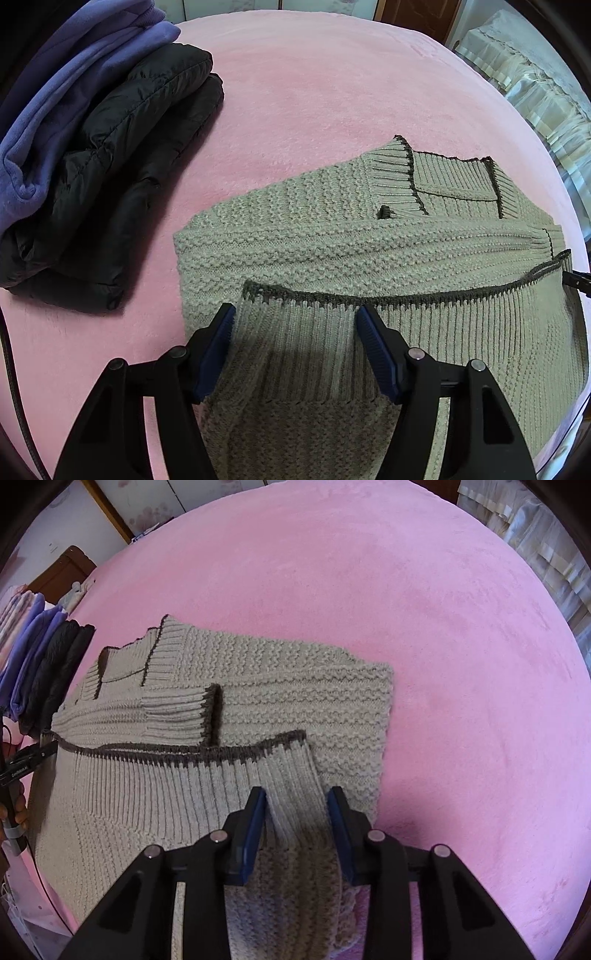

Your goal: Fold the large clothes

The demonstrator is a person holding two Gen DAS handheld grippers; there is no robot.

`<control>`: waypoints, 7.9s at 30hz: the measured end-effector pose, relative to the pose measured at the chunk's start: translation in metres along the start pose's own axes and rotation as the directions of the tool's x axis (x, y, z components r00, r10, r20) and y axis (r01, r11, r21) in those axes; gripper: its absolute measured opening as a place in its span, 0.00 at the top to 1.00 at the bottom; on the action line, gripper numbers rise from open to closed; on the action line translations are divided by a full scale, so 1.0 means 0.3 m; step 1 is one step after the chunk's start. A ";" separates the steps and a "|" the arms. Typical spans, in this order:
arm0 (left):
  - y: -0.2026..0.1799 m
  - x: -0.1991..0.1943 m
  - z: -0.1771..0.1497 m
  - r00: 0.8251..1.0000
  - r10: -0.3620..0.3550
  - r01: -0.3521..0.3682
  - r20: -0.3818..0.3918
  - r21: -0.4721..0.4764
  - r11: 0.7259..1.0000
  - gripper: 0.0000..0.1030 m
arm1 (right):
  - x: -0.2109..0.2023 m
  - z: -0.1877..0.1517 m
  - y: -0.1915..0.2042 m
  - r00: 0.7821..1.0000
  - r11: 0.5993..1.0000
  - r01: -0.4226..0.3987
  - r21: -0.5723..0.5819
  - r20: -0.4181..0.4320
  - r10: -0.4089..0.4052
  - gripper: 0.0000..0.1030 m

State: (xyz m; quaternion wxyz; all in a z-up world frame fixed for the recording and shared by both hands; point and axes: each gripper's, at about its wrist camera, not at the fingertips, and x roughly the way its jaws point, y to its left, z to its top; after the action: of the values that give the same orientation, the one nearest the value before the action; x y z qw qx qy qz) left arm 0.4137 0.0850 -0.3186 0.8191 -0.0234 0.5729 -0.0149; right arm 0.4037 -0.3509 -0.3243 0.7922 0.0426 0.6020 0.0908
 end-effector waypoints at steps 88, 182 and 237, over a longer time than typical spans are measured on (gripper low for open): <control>0.092 0.068 0.092 0.916 0.387 -0.351 0.104 -0.255 0.901 0.25 | -0.015 0.081 -0.091 0.975 0.976 0.003 0.219 0.215 -0.051 1.00; 0.083 -0.215 -0.734 0.924 -0.324 0.367 0.204 -0.711 0.599 0.09 | -0.309 -0.476 0.585 0.946 0.996 -0.076 0.038 0.318 0.061 0.98; -1.167 -0.303 -0.335 0.940 -0.135 -0.006 0.314 0.409 0.913 0.76 | -0.390 -0.571 -0.032 0.916 0.901 0.052 0.431 0.338 -0.215 0.97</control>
State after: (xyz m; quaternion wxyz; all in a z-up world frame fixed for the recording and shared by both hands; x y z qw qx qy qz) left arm 0.2890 -0.2619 -0.2485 0.8906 0.1248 0.4085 -0.1560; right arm 0.2097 -0.3903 -0.2618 0.8703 0.1836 0.4449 -0.1043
